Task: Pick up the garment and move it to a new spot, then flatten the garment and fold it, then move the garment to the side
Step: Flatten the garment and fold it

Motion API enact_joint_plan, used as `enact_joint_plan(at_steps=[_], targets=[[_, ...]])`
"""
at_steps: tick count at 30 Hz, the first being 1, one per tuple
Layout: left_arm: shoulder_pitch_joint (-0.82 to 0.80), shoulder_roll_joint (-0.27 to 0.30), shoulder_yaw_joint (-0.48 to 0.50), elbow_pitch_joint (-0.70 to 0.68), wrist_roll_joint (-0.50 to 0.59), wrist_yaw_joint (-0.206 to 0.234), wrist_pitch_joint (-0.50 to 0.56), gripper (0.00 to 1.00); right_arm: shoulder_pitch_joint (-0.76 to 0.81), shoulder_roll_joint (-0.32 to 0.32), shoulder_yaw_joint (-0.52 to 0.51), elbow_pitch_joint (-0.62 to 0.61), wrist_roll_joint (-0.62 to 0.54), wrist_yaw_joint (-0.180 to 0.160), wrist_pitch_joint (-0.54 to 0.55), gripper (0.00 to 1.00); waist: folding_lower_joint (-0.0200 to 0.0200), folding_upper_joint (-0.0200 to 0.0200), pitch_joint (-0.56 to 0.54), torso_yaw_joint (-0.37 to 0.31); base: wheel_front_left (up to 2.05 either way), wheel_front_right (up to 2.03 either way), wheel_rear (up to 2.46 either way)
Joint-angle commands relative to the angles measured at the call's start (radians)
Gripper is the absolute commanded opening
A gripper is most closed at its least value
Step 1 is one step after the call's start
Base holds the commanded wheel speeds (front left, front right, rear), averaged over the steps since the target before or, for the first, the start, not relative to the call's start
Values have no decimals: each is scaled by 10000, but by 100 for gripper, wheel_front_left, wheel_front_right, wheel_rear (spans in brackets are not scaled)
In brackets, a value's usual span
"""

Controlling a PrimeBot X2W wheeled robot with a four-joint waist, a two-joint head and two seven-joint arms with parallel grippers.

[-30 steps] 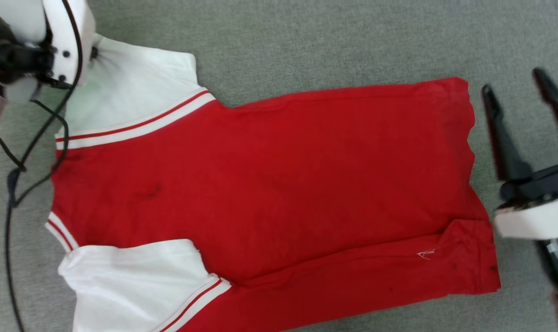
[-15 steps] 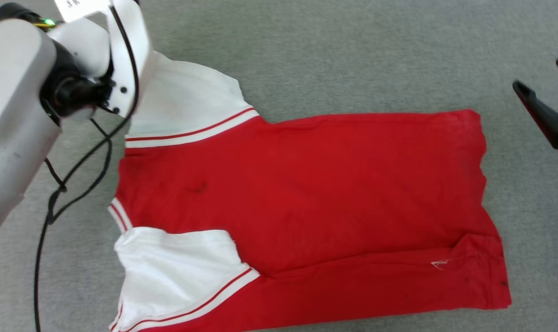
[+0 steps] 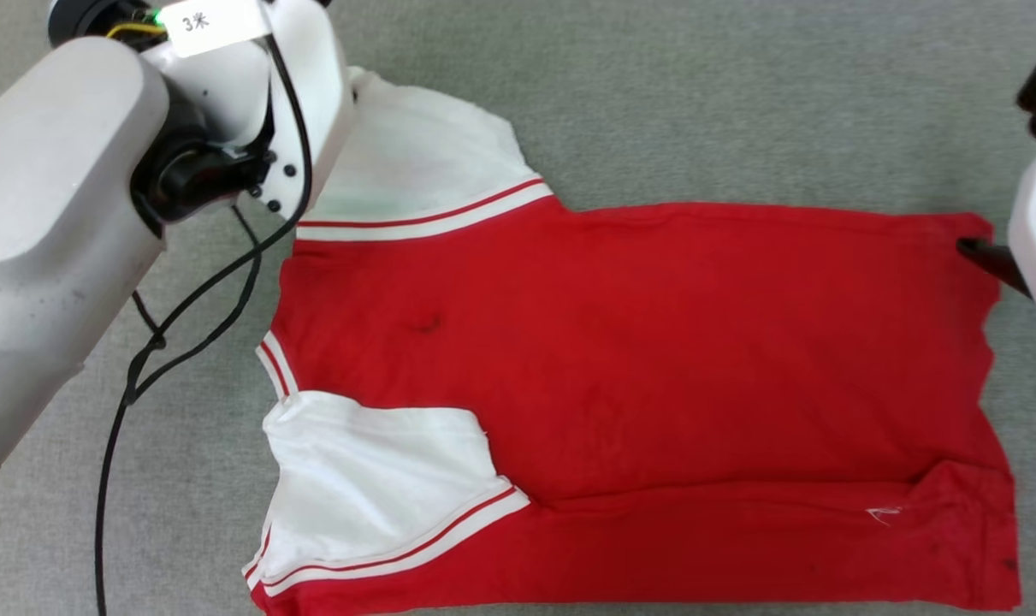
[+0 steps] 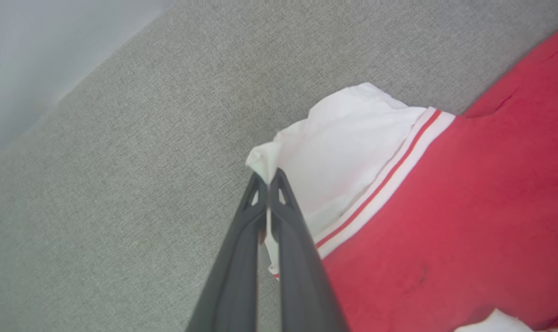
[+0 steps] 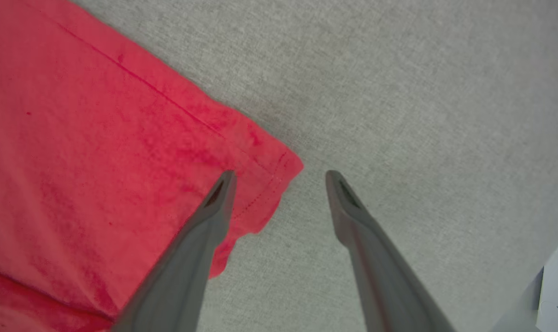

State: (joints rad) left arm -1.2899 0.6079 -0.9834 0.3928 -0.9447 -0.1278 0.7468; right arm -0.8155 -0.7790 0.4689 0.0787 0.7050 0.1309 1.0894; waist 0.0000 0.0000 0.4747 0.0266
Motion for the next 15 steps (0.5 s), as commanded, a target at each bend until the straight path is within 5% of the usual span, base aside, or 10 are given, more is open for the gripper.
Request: enact_joint_plan(at_steps=[1, 10, 12, 15], targets=[[-141, -79, -18, -50, 58, -4, -73, 0, -209, 102, 135, 160, -53, -4, 41, 100, 0, 0, 211, 185, 0, 0, 0], [-466, -155, -318, -347, 23, -18, -387, 0, 174, 522, 1180, 1649, 296, -2, -399, 100, 0, 0, 583, 400, 0, 0, 0], [-465, -83, -396, -386, 1, -13, -437, 0, 228, 505, 1337, 1722, 375, -1, -732, 0, 0, 0, 582, 378, 0, 0, 0], [-390, -61, -539, -337, -56, -14, -626, 0, 108, 473, 1247, 1869, 506, -2, -1427, 0, 0, 0, 370, 330, 0, 0, 0]])
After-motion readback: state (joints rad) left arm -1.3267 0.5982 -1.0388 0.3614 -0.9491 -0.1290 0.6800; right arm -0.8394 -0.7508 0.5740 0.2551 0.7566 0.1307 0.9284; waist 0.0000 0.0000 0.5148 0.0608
